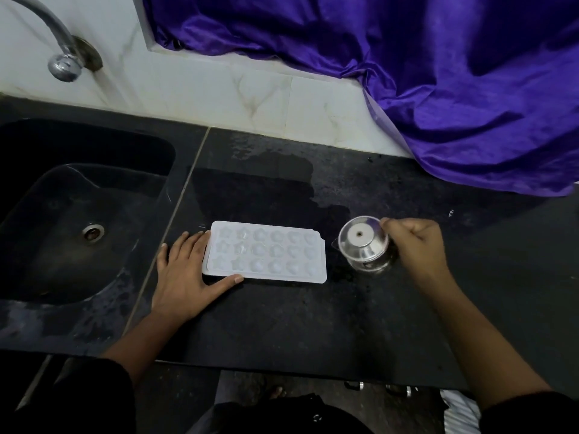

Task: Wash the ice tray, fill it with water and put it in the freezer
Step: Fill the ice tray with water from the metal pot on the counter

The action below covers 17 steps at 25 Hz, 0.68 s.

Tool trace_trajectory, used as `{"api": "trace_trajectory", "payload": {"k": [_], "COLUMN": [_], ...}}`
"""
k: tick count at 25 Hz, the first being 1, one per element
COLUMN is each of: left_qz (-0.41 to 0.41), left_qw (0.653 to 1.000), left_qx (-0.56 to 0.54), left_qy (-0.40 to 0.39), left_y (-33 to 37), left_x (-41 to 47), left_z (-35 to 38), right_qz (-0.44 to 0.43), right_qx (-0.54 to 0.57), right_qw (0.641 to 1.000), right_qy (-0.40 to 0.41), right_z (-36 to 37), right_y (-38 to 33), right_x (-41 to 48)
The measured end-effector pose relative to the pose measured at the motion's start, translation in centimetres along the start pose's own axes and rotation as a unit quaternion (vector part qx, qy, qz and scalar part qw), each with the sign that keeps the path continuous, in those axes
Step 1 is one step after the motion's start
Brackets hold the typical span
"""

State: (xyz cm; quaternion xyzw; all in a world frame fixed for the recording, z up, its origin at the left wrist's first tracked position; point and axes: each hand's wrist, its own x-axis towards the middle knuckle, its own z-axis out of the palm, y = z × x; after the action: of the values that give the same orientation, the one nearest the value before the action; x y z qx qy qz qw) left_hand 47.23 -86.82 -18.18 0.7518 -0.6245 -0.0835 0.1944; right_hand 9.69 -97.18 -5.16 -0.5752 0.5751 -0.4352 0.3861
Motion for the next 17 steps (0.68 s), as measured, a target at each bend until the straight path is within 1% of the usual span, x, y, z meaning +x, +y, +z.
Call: {"api": "trace_trajectory", "payload": {"k": [1, 2, 4, 5, 8, 12, 14, 15, 17], "left_qz": [0.000, 0.000, 0.002, 0.003, 0.001, -0.001, 0.000, 0.001, 0.000], "left_qw": [1.000, 1.000, 1.000, 1.000, 1.000, 1.000, 1.000, 1.000, 1.000], "left_qx": [0.000, 0.001, 0.003, 0.003, 0.004, 0.002, 0.000, 0.000, 0.000], "left_qy": [0.000, -0.001, 0.000, 0.001, 0.000, 0.000, 0.002, 0.003, 0.003], "left_y": [0.0, 0.0, 0.1, 0.1, 0.0, 0.0, 0.1, 0.1, 0.1], "left_x": [0.0, 0.0, 0.0, -0.1, -0.1, -0.1, -0.1, -0.1, -0.1], "left_z": [0.0, 0.0, 0.0, 0.0, 0.0, 0.0, -0.1, -0.1, -0.1], "right_qz": [-0.026, -0.056, -0.104, -0.122, -0.168, -0.187, -0.185, -0.177, -0.142], "right_qx": [-0.072, -0.151, -0.290, -0.337, -0.416, -0.490, -0.491, -0.476, -0.420], "right_qw": [0.997, 0.986, 0.949, 0.931, 0.890, 0.847, 0.847, 0.857, 0.893], "right_qy": [-0.023, -0.040, -0.057, -0.064, -0.076, -0.085, -0.083, -0.081, -0.072], "right_z": [0.4, 1.0, 2.2, 2.8, 4.5, 5.9, 5.7, 5.4, 4.1], "right_y": [0.0, -0.3, -0.9, -1.1, -2.1, -2.5, -2.4, -2.1, -1.2], "right_x": [0.0, 0.0, -0.2, -0.3, -0.7, -1.1, -1.1, -1.0, -0.7]}}
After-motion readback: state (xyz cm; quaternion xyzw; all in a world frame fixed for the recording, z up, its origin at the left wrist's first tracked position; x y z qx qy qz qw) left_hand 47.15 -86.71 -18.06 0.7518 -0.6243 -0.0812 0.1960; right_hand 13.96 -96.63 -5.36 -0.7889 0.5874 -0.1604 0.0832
